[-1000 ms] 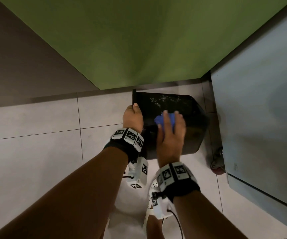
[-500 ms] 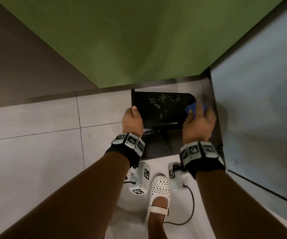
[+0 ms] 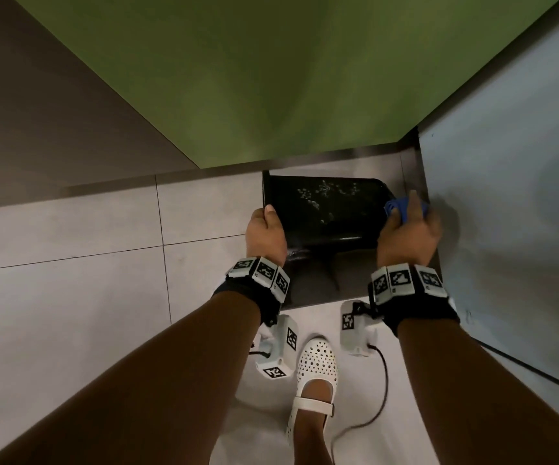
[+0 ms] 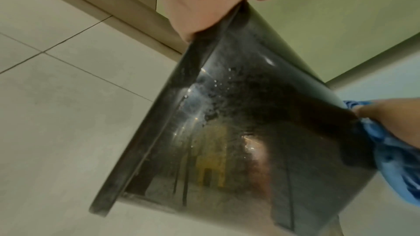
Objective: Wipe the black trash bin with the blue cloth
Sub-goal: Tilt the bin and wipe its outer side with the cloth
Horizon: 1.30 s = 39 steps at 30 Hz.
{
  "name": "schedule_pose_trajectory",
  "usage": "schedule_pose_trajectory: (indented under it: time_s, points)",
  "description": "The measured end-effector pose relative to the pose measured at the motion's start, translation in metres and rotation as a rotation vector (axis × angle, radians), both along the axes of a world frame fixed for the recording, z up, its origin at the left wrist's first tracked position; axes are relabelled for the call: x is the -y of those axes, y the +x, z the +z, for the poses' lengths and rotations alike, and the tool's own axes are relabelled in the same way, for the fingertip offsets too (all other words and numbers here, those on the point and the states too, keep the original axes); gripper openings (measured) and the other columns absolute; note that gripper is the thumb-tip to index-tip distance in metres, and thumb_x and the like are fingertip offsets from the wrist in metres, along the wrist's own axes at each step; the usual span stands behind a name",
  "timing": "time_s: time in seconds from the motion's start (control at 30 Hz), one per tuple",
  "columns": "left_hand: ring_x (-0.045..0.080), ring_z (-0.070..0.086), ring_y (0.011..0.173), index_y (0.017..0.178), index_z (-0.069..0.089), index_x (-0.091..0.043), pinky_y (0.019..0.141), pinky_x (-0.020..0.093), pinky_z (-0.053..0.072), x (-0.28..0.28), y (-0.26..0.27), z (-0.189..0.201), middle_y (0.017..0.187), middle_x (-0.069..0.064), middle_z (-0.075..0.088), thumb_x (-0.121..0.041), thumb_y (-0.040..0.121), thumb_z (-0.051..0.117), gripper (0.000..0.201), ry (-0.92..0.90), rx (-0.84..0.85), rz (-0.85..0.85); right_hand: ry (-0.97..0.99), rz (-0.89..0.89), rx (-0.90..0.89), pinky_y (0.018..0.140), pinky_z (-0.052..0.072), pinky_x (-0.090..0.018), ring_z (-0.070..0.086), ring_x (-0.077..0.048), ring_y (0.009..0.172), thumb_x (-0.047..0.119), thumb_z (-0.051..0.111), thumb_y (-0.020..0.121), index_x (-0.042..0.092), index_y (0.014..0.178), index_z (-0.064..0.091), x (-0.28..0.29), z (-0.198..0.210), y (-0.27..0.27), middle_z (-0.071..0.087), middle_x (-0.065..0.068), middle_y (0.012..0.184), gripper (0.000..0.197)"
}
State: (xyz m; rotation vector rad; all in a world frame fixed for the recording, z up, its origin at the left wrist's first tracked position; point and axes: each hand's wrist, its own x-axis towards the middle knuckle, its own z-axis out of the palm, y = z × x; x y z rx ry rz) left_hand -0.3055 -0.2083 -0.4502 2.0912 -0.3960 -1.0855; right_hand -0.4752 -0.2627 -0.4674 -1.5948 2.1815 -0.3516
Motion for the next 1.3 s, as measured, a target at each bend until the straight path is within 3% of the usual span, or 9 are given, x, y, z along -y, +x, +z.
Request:
schedule_pose_trajectory:
  time_s: [0.13,0.23,0.37,0.6,0.77,0.9,1.03,1.2,1.3]
  points:
    - [0.008,0.045,0.067,0.095,0.047,-0.009,0.053,0.017,0.031,-0.002,-0.003,0.002,0.071,-0.007,0.045,-0.022,0.101,0.029,0.023,-0.017,-0.008,0.02,-0.085,0.142,0.001,0.103,0.038,-0.047,0.041,-0.041,0.123,0.019,0.051,0.092,0.011,0.133,0.046,-0.029,0.005,0.032,0.042,-0.027,0.134,0.042]
    - [0.017,0.046,0.086,0.106,0.053,-0.003,0.072,0.013,0.032,-0.002,-0.001,0.001,0.086,0.003,0.051,-0.02,0.101,0.029,0.03,-0.018,-0.032,0.037,-0.174,0.421,0.063,0.096,0.045,-0.045,0.052,-0.038,0.115,0.027,0.045,0.089,0.01,0.126,0.052,-0.067,0.016,0.077,0.052,-0.025,0.126,0.041]
    - [0.022,0.05,0.083,0.097,0.054,-0.001,0.078,0.03,0.04,0.001,0.001,0.0,0.08,0.006,0.053,-0.021,0.1,0.03,0.031,-0.023,-0.059,0.033,-0.195,0.576,0.128,0.097,0.046,-0.045,0.05,-0.035,0.116,0.026,0.059,0.083,0.01,0.126,0.05,-0.079,0.014,0.092,0.052,-0.023,0.126,0.047]
    - [0.02,0.052,0.088,0.104,0.055,-0.003,0.079,0.026,0.04,-0.001,-0.001,0.002,0.093,0.008,0.056,-0.025,0.1,0.031,0.033,-0.076,-0.034,-0.045,-0.15,0.013,0.105,0.103,0.035,-0.029,0.037,-0.031,0.129,0.02,0.05,0.093,0.016,0.135,0.042,-0.028,0.004,0.008,0.041,-0.013,0.136,0.043]
    - [0.019,0.049,0.087,0.111,0.049,-0.003,0.08,0.026,0.039,-0.025,-0.007,-0.009,0.095,0.005,0.053,-0.021,0.1,0.03,0.028,-0.105,-0.025,-0.058,0.014,-0.025,0.139,0.106,0.024,-0.029,0.028,-0.027,0.134,0.024,0.046,0.095,0.021,0.141,0.033,-0.048,-0.01,-0.005,0.025,-0.015,0.147,0.048]
    - [0.025,0.047,0.08,0.091,0.046,-0.017,0.067,0.033,0.038,-0.038,0.005,-0.024,0.076,0.001,0.05,-0.015,0.095,0.031,0.016,0.055,-0.153,-0.005,0.045,-0.05,0.225,0.111,0.028,-0.039,0.024,-0.024,0.137,0.026,0.045,0.095,0.027,0.142,0.029,-0.068,-0.027,-0.003,0.019,-0.009,0.15,0.05]
    - [0.031,0.056,0.091,0.098,0.046,-0.02,0.082,0.041,0.049,-0.019,0.011,-0.017,0.09,0.002,0.055,-0.039,0.096,0.033,0.023,0.084,-0.187,-0.075,0.018,-0.043,0.248,0.113,0.025,-0.039,0.021,-0.022,0.138,0.027,0.045,0.095,0.029,0.142,0.028,-0.063,-0.036,-0.003,0.017,-0.007,0.151,0.05]
    - [0.023,0.053,0.107,0.118,0.055,-0.009,0.09,0.023,0.034,0.012,0.011,-0.016,0.116,0.009,0.06,-0.047,0.097,0.028,0.051,0.037,0.021,-0.102,-0.01,-0.029,0.288,0.113,0.028,-0.045,0.023,-0.027,0.138,0.024,0.047,0.095,0.026,0.142,0.03,-0.063,-0.038,-0.006,0.019,-0.011,0.15,0.05]
    - [0.021,0.055,0.103,0.112,0.059,-0.004,0.085,0.02,0.037,0.015,0.012,-0.02,0.104,0.007,0.061,-0.043,0.098,0.029,0.051,0.029,0.017,-0.081,-0.093,-0.08,0.28,0.113,0.027,-0.044,0.024,-0.028,0.137,0.018,0.05,0.093,0.021,0.14,0.035,-0.066,-0.035,0.009,0.023,-0.015,0.148,0.049]
